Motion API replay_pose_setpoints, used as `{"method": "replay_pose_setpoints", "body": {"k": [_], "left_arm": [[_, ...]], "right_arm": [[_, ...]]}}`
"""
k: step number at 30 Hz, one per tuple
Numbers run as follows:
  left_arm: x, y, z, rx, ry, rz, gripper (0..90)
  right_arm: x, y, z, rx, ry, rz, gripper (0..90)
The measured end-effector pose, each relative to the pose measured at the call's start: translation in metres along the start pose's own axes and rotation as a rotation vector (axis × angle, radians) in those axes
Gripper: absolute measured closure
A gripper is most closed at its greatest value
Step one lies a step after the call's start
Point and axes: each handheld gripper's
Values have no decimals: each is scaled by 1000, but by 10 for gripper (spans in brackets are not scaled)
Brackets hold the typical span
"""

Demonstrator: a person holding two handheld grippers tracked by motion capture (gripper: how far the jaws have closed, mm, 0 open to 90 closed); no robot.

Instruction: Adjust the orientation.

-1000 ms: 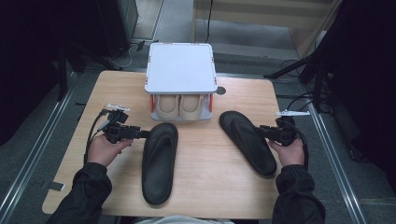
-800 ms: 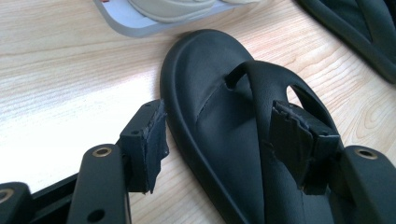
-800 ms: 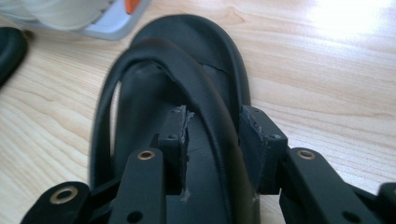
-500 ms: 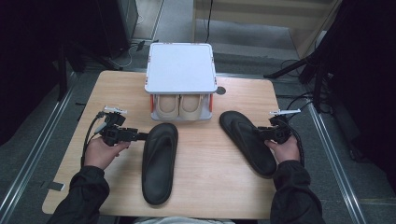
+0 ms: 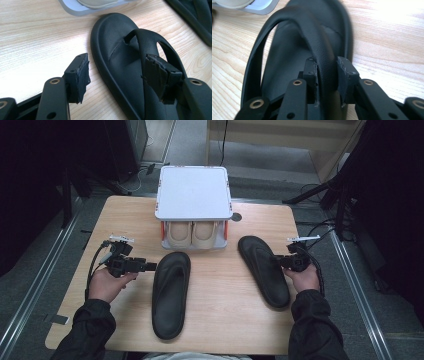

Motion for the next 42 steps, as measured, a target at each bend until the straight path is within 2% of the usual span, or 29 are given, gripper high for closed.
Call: {"method": "replay_pose_setpoints", "body": {"k": [11,17,20,23,27,30,34,36,39,42], "left_arm": [[-2,0,-1,2,7,13,390],[-4,-1,-1,-13,18,18,427],[-4,-3,-2,-14,-6,32,488],[-6,-6,-3,-27,-8,46,563],[-8,-7,-2,-26,37,54,654],[-8,-8,-2,-30,44,56,704],[-9,-9,-3,-31,70,56,815],[-9,-9,-2,-24,77,59,842],[-9,-5,0,-6,112,53,880],[-7,-1,2,4,113,61,894]], "right_arm": [[2,-6,-3,3,25,9,736],[12,-18,-6,-9,45,9,735],[20,-23,-7,-15,65,-9,735],[30,-25,-8,-21,62,-19,735],[42,-26,-10,-26,59,-38,734],[50,-27,-8,-21,65,-50,733],[60,-29,-5,-22,70,-60,733],[64,-30,-4,-17,74,-67,733],[72,-30,-2,-12,73,-72,733],[82,-29,4,0,73,-78,733]]}}
Point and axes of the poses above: each handheld gripper's, and its own axes: y roughly forward along the jaws, z roughly out of its underside, x roughly to its left, and after that the axes turned 14 degrees about -x, right-handed
